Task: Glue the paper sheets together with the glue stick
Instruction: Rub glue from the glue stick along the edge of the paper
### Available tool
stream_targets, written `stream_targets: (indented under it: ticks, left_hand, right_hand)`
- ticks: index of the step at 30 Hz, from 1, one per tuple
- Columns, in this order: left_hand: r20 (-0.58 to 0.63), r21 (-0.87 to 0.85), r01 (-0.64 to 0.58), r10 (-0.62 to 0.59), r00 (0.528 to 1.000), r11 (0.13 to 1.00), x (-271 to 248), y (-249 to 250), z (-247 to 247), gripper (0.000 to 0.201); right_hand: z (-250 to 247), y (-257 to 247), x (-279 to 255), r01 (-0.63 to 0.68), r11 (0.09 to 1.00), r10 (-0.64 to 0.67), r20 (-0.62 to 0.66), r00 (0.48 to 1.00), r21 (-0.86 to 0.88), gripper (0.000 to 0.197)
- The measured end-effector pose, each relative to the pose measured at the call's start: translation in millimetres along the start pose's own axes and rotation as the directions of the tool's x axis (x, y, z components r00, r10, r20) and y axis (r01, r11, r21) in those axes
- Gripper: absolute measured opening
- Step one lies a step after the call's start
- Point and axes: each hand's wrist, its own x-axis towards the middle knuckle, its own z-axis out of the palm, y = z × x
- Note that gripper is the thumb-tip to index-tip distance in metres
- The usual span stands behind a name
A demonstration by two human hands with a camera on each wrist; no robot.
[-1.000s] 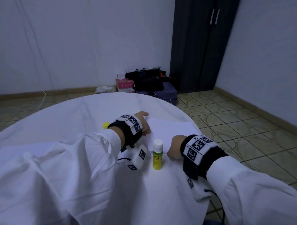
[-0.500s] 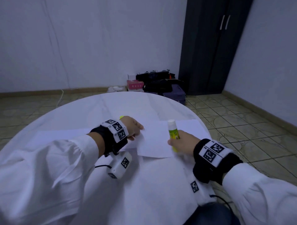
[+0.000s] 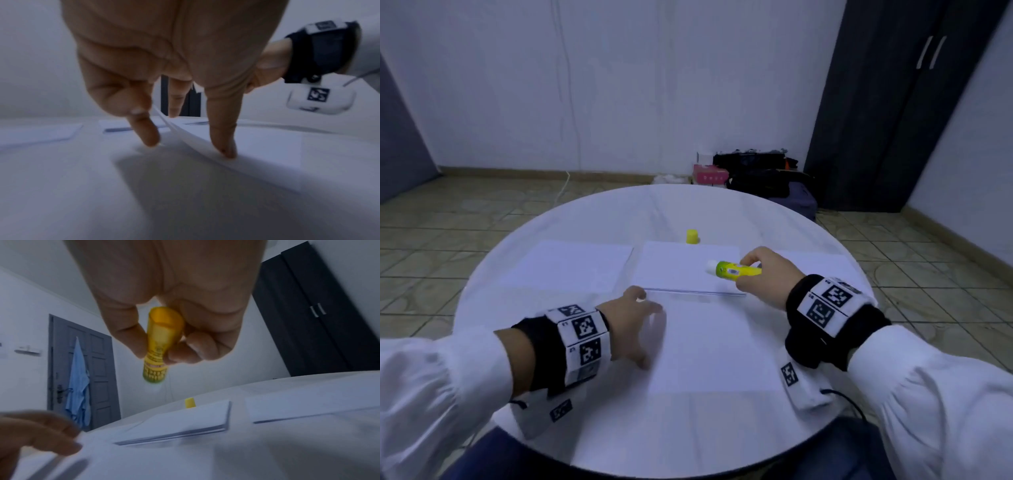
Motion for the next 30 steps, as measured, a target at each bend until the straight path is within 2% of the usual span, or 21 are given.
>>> stream_targets:
  ticks: [2,5,6,10,12,17,24,30]
  left_hand:
    - [-0.03,0.066,-0.034,0.036,0.999,0.997,-8.3,-4.4,2.7,0.09]
    - [0.052,0.075,-0.12,0.117,0.992,0.99,-15.9,-8.6,8.3,0.055]
    - [0.083,0.086,-0.135,0.128,0.988,0.987,-16.2,-8.6,9.6,0.05]
    - [0.145,0.197,-0.146,0.118,0.982,0.97,-15.2,-13.2,15.2,0.06]
    - [0.134,0.233,-0.145,0.116,0.984,0.962,-15.2,-12.5,15.5,0.066]
    - [0.072,0.279,-0.164,0.15,0.986,0.946,-18.4,-8.2,12.9,0.061]
    - [0.038,0.28,-0.187,0.183,0.982,0.942,-12.1,-7.5,12.3,0.07]
    - [0.065,0.29,-0.215,0.205,0.977,0.933,-9.3,-9.5,13.5,0.061]
  right_hand:
    - [9.1,-17.9,0.3,0.068,0.997,-0.067,0.029,0.997,-0.033,0.02]
    - [28.7,-37.7,5.1,0.091,0.991,-0.083,0.082,0.993,-0.099,0.014]
    - [35.1,-42.2,7.8,0.092,0.989,-0.082,0.084,0.993,-0.114,0.016]
    - [63.5,-64.6,20.4,0.122,0.978,-0.107,0.096,0.99,-0.167,0.022]
    - [75.3,-73.1,23.6,0.142,0.971,-0.121,0.117,0.986,-0.194,0.022]
    - [89.2,-73.8,27.3,0.147,0.954,-0.107,0.163,0.981,-0.262,0.022]
    - [52.3,-30.8,18.9,0.062,0.95,-0.04,0.079,0.996,-0.306,0.018]
    - [15.1,8.1,7.6,-0.041,0.935,0.041,-0.009,0.999,-0.353,0.016]
